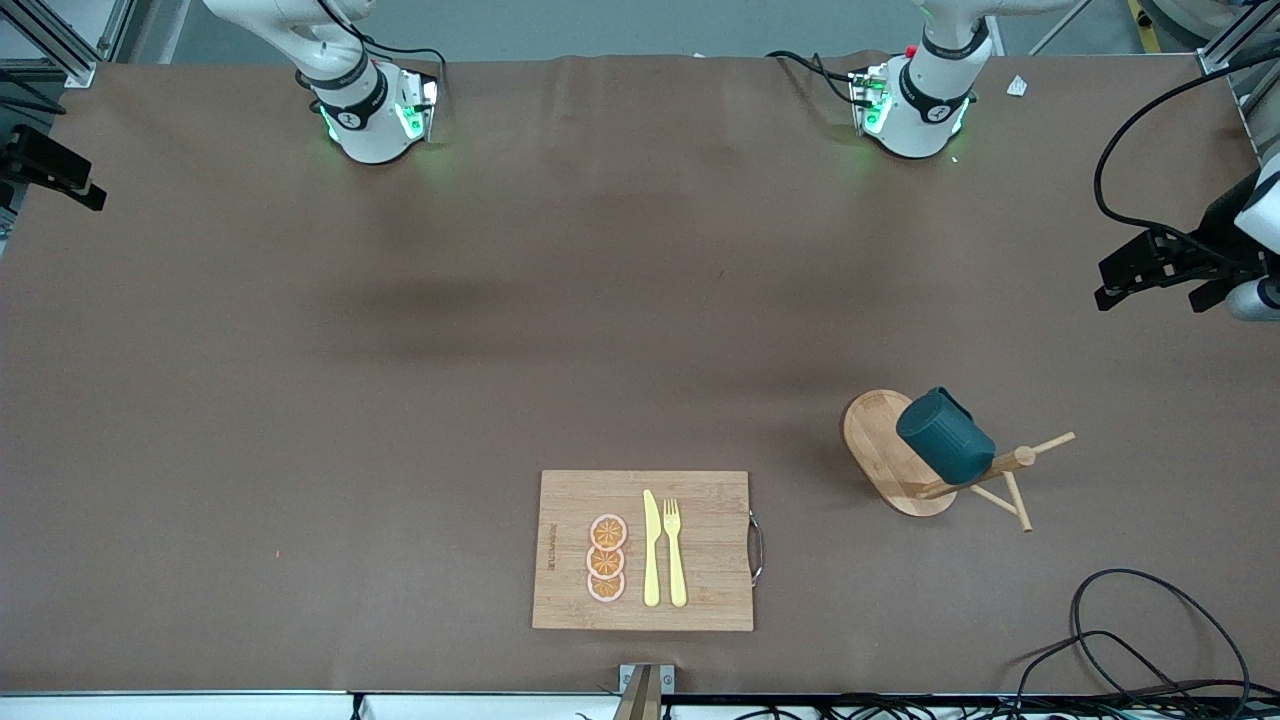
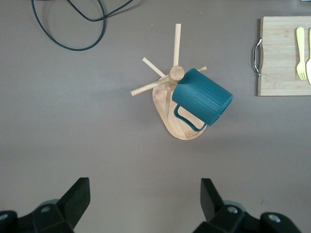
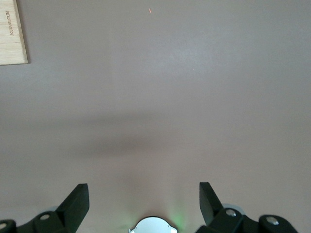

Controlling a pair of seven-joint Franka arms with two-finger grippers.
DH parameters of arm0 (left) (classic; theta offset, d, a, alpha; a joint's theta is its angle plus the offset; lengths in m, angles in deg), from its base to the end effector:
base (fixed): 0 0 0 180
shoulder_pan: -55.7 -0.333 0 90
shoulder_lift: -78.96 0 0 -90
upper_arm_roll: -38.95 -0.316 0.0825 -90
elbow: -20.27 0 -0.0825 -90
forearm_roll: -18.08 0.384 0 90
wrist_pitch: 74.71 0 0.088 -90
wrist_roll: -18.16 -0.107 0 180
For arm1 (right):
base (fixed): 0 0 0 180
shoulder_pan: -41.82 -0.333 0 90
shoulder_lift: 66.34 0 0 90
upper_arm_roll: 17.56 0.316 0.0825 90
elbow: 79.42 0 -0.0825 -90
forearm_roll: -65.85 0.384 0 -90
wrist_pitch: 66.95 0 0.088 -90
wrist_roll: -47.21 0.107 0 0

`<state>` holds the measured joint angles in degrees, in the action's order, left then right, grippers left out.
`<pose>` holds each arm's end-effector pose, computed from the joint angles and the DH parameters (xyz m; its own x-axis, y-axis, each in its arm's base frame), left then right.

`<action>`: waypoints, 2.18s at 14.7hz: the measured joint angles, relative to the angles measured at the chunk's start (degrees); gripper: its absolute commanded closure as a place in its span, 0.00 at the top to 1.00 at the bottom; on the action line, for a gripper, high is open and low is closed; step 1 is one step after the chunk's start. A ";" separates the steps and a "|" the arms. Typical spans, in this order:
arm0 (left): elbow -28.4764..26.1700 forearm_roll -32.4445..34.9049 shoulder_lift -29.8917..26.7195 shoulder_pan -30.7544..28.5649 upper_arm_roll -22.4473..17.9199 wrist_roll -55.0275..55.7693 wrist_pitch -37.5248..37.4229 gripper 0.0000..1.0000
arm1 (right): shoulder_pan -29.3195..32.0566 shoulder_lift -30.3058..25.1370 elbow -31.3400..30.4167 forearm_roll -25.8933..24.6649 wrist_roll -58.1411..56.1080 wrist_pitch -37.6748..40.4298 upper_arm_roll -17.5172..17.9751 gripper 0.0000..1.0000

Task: Transfer cup from left to right arm and place
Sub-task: 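Move the left gripper toward the teal mug on the wooden stand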

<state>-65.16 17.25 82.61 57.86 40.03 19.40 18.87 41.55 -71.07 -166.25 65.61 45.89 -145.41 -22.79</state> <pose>0.5802 -0.0339 0.6320 0.9964 -0.0337 0.0781 -0.0352 -0.9992 0.0174 0.5042 -0.0467 0.6767 0.9960 -0.0634 -0.0637 -0.0638 -0.9980 -0.0048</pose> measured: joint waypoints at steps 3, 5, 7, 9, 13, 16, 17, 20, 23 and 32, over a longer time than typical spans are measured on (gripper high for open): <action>0.00 0.00 0.00 0.00 -0.01 0.00 0.00 1.00 | 0.00 0.00 0.00 0.00 0.00 0.00 0.00 1.00; 0.00 0.00 0.00 0.00 -0.01 0.00 0.00 1.00 | 0.00 0.00 0.00 0.00 0.00 0.00 0.00 1.00; 0.00 0.22 0.00 0.00 0.01 0.00 0.00 1.00 | 0.00 0.00 0.00 0.00 0.00 0.00 0.00 1.00; 0.00 1.01 0.02 0.01 0.11 0.00 0.00 1.00 | 0.00 0.00 0.00 0.00 0.00 0.00 0.00 1.00; -0.40 1.07 0.55 0.01 0.23 2.16 -0.06 1.00 | 0.00 0.00 0.00 0.00 -0.01 0.00 0.01 1.00; -0.45 0.88 1.83 0.06 0.33 10.96 0.02 1.00 | 0.00 0.00 0.00 0.00 -0.01 0.00 0.04 1.00; -0.45 0.33 2.37 0.11 0.41 14.55 0.14 1.00 | 0.00 0.00 0.00 0.00 -0.01 0.00 0.04 1.00; -0.46 -2.68 5.06 0.33 0.61 26.94 1.61 1.00 | 0.00 0.00 0.00 0.00 -0.01 0.02 0.06 1.00; -0.36 -5.27 9.23 0.78 0.93 37.05 6.40 1.00 | 0.00 0.00 0.00 0.00 -0.02 0.02 0.06 1.00; 0.54 -7.81 20.80 1.37 2.27 47.63 17.82 1.00 | -0.18 0.00 0.00 0.00 -0.04 0.03 0.19 1.00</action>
<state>-64.62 9.44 103.42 59.23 42.29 67.03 36.69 41.37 -71.07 -166.25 65.61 45.85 -145.39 -22.60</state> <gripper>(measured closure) 0.000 0.000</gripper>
